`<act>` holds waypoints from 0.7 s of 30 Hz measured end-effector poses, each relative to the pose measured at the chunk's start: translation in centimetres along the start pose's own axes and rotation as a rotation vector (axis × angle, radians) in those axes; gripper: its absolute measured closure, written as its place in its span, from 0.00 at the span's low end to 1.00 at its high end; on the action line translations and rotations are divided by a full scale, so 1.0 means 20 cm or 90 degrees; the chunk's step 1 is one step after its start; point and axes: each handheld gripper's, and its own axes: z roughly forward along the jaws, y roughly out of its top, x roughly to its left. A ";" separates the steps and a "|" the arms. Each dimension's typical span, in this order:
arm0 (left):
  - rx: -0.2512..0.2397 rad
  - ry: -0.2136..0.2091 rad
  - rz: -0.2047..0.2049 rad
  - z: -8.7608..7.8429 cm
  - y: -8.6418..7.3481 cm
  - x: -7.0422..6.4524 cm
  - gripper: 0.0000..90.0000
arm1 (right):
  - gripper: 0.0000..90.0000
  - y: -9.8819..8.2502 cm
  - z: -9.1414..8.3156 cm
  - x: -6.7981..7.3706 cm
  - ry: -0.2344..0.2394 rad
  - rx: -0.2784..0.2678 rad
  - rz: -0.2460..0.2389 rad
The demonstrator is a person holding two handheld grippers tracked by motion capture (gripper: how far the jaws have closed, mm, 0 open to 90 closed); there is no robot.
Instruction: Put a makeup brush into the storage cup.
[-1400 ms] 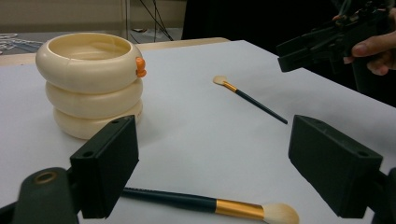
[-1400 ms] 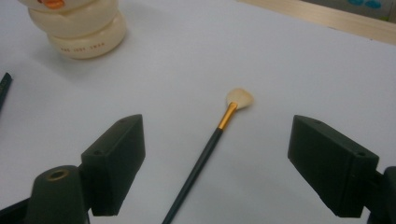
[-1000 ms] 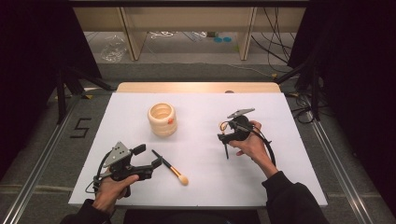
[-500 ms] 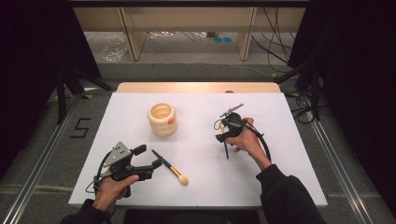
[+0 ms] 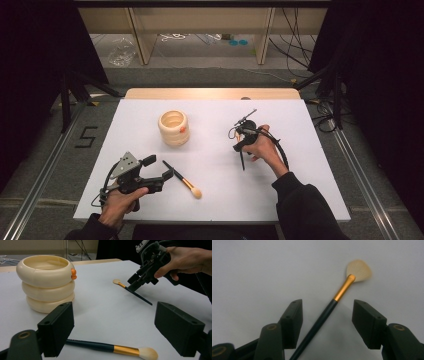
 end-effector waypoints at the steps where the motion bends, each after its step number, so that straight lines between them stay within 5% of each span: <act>1: 0.000 0.000 0.000 0.00 0.00 0.00 0.17 | 0.51 0.00 0.00 -0.01 0.004 0.004 -0.002; 21: 0.001 0.002 -0.004 0.00 0.00 0.00 0.18 | 0.73 -0.01 0.02 -0.05 0.031 0.052 -0.025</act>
